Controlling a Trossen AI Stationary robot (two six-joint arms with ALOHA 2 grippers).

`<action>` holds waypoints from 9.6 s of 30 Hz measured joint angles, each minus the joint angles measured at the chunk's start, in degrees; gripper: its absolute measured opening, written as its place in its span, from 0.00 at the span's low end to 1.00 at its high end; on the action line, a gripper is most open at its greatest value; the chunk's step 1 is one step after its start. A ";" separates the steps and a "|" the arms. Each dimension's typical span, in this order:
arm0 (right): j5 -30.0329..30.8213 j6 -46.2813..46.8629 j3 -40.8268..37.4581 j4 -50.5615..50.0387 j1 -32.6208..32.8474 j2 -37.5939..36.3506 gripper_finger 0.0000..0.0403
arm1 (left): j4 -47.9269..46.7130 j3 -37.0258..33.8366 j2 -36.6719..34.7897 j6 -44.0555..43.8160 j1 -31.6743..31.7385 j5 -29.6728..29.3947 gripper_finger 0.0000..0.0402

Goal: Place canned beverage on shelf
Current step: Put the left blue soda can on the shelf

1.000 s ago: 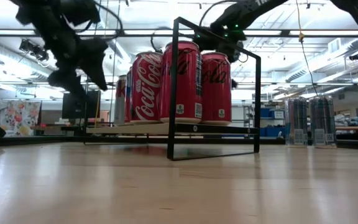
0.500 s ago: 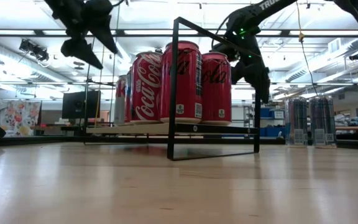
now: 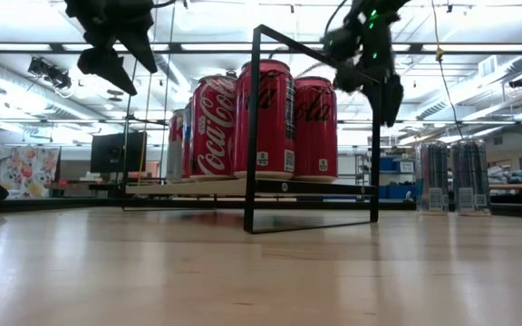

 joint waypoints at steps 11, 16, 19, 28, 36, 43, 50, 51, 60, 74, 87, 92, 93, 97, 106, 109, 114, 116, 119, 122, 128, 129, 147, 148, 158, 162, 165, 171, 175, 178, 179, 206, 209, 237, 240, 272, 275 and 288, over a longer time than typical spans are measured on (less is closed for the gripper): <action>-1.92 -0.34 -0.30 -0.75 -6.15 -4.08 0.99 | 0.60 0.00 -0.26 2.30 0.02 0.09 0.99; -1.98 -1.84 -4.38 -1.97 -6.65 -4.08 0.99 | 0.59 0.00 -0.26 2.30 0.02 0.09 0.99; -1.65 -1.90 -8.11 -1.90 -6.11 -4.03 0.99 | 0.59 0.00 -0.26 2.30 0.02 0.09 0.99; -1.37 -1.59 -15.91 -0.16 -6.03 -4.05 0.99 | 0.57 0.00 -0.26 2.30 0.02 0.09 0.99; -1.43 -2.54 -19.51 5.05 -6.04 -4.05 0.99 | 0.54 -0.02 -0.26 2.28 0.02 0.09 0.99; -0.32 -3.52 -23.34 8.38 -6.14 -4.05 0.93 | 0.54 -0.02 -0.26 2.26 0.01 0.09 0.99; -0.02 -5.33 -23.19 9.70 -5.94 -4.03 0.76 | 0.61 -0.04 -0.26 2.17 0.01 0.99 0.99; -0.21 -5.42 -22.47 9.47 -5.68 -4.03 0.73 | 0.77 -0.04 -0.24 2.64 0.02 1.43 0.99; -1.80 -5.52 -15.44 8.05 -1.71 -4.03 0.53 | 6.35 -0.07 -0.12 6.84 0.00 6.60 0.99; -7.02 -3.88 -12.26 4.15 -3.54 -4.05 0.82 | 5.46 -0.07 0.11 6.83 0.02 6.98 0.99; -4.44 0.01 -14.80 4.68 -4.93 -4.08 0.97 | 5.16 -0.07 0.11 6.80 0.02 7.21 0.99; -4.76 0.71 -18.76 6.24 -5.60 -4.08 0.99 | 5.16 -0.07 0.11 6.78 0.02 7.21 0.99; -4.76 1.12 -19.44 6.64 -5.69 -4.08 0.98 | 5.16 -0.07 0.11 6.78 0.02 7.21 0.99; -6.34 2.71 -22.30 8.93 -6.19 -4.08 0.95 | 5.16 -0.07 0.11 6.83 0.02 7.21 0.99; -6.44 5.12 -27.10 16.10 -6.24 -4.08 0.80 | 5.18 -0.07 0.11 7.00 0.02 7.21 0.99; -7.92 5.22 -28.02 16.67 -6.81 -4.08 0.74 | 5.20 -0.07 0.11 7.36 0.02 7.21 0.99; -8.44 6.15 -27.40 15.53 -6.87 -4.01 0.61 | 5.29 -0.07 0.11 8.83 0.02 6.98 0.99; -8.88 6.34 -26.53 15.60 -6.46 -4.01 0.60 | 5.30 -0.07 0.11 8.93 0.01 5.87 0.99; -9.23 7.52 -24.71 15.44 -5.32 -4.01 0.60 | 6.14 -0.07 0.11 8.50 0.02 5.15 0.99; -10.21 8.59 -21.55 14.55 -3.86 -4.01 0.61 | 9.39 -0.11 0.11 5.71 -0.06 6.81 0.99; -10.70 9.99 -9.61 10.69 0.27 -4.01 0.62 | 19.08 -0.37 1.22 7.73 -0.14 12.15 0.99; -10.80 10.03 -7.27 10.00 1.11 -4.01 0.62 | 20.43 -0.39 1.59 8.62 -0.14 12.13 0.99; -12.66 17.78 12.11 14.15 14.74 -4.01 0.63 | 38.86 4.34 18.14 28.14 -0.14 7.11 0.99; -13.02 18.01 12.17 14.49 15.10 -4.01 0.63 | 38.88 5.83 19.07 29.76 -0.11 6.90 0.99; -16.62 20.59 12.20 17.37 17.58 -3.99 0.63 | 37.84 19.28 30.68 35.85 -0.09 9.95 0.99; -18.21 19.42 12.20 17.62 18.61 -3.99 0.63 | 36.85 23.37 34.27 35.92 -0.43 14.12 0.99; -18.15 19.35 12.20 17.62 18.89 -3.99 0.63 | 35.18 25.76 36.71 36.51 -0.74 14.62 0.99; -18.21 17.44 12.20 17.83 19.26 -3.99 0.63 | 34.73 28.48 39.99 35.08 -1.69 14.65 0.99; -17.73 13.39 13.30 17.52 20.30 -3.97 0.63 | 33.82 28.48 40.83 31.33 -1.54 14.69 0.98; -15.92 9.95 14.15 17.73 21.07 -4.12 0.63 | 34.12 28.50 40.73 31.17 -1.58 14.67 0.96; -15.18 8.87 14.40 17.30 21.18 -4.08 0.63 | 34.07 28.50 40.72 30.91 -1.65 14.67 0.94; -12.76 -1.68 14.80 15.76 23.54 -4.10 0.65 | 35.80 28.39 40.72 28.42 -2.02 14.43 0.63; -12.70 -0.54 14.80 15.81 23.54 -4.10 0.68 | 36.04 28.39 40.72 28.36 -1.97 14.41 0.63; -7.13 6.70 14.84 20.97 20.11 -19.76 0.86 | 29.16 28.44 33.98 27.72 -1.62 4.49 0.63; -4.96 7.25 14.86 21.41 20.11 -22.11 0.86 | 23.50 28.44 30.51 27.74 -1.56 2.43 0.63; -4.59 9.45 5.88 28.71 20.22 -23.75 0.86 | 51.99 -26.89 -10.17 13.77 -7.23 -22.04 0.63; -8.98 11.11 5.88 30.50 20.22 -22.85 0.86 | 57.54 -30.23 -10.51 13.64 -7.23 -22.31 0.63; -8.17 12.14 5.88 53.19 22.75 -9.57 0.86 | 78.51 -31.26 -8.68 14.28 -8.87 -15.96 0.63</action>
